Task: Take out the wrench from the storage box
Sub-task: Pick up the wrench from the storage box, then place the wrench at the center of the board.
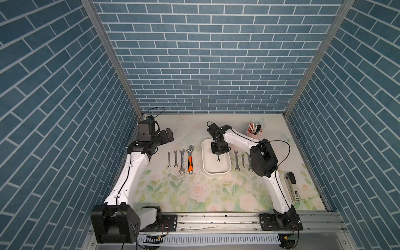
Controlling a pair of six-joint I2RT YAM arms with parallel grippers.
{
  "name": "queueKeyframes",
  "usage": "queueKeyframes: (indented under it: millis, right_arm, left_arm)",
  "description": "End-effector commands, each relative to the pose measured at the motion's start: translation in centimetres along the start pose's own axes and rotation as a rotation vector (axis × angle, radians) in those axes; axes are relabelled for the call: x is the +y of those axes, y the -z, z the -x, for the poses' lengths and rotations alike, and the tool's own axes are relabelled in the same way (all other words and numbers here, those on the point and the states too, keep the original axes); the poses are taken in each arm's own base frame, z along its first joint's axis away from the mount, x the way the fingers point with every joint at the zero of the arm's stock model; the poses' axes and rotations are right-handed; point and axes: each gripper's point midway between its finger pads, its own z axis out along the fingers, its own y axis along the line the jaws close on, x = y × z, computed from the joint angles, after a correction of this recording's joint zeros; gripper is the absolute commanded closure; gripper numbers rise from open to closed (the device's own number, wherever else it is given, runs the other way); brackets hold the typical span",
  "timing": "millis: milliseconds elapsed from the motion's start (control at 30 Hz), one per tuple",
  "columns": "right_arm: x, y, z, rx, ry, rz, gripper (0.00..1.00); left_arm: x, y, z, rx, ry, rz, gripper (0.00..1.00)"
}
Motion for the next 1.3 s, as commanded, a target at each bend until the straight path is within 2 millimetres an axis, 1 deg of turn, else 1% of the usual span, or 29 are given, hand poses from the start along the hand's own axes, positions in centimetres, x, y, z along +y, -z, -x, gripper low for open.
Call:
queueKeyframes:
  millis: [0,233,500,533,567,700,867,967,1033,1133,1267]
  right_arm:
    - [-0.6,0.2,-0.4,0.026,0.002,-0.026,0.91]
    - [-0.6,3.0,0.1,-0.014,0.01,-0.016,0.92]
    - [-0.3,7.6,0.9,-0.092,0.004,0.026,0.92]
    - [-0.3,7.8,0.9,-0.093,0.006,0.027,0.92]
    - [-0.3,9.2,1.1,-0.117,0.006,0.037,0.92]
    - [-0.9,11.6,1.3,-0.155,0.004,0.022,0.92]
    - [-1.9,13.8,1.4,-0.194,0.0,-0.003,0.92]
    - [-3.0,14.4,1.5,-0.203,-0.003,-0.022,0.92]
    - [-4.0,14.2,1.5,-0.194,0.012,-0.039,0.92]
    - [-6.8,13.7,1.2,-0.175,-0.006,-0.093,0.92]
    - [-9.2,13.3,0.8,-0.177,-0.033,-0.087,0.92]
  left_arm:
    - [0.2,-0.3,0.0,-0.001,0.007,-0.005,0.02]
    - [0.2,-0.4,-0.1,0.003,0.009,-0.006,0.02]
    - [0.3,-0.5,-0.2,0.006,0.011,-0.007,0.02]
    - [0.3,-0.4,-0.1,0.005,0.011,-0.007,0.02]
    - [0.2,-0.5,-0.1,0.006,0.011,-0.007,0.02]
    - [0.4,-0.5,-0.2,0.009,0.012,-0.004,0.02]
    - [0.4,-0.5,-0.2,0.008,0.01,-0.002,0.02]
    - [0.4,-0.5,-0.3,0.009,0.011,0.0,0.02]
    - [0.5,-0.5,-0.3,0.009,0.01,0.002,0.02]
    - [0.5,-0.5,-0.2,0.007,0.009,0.001,0.02]
    - [0.5,-0.6,-0.3,0.01,0.009,0.003,0.02]
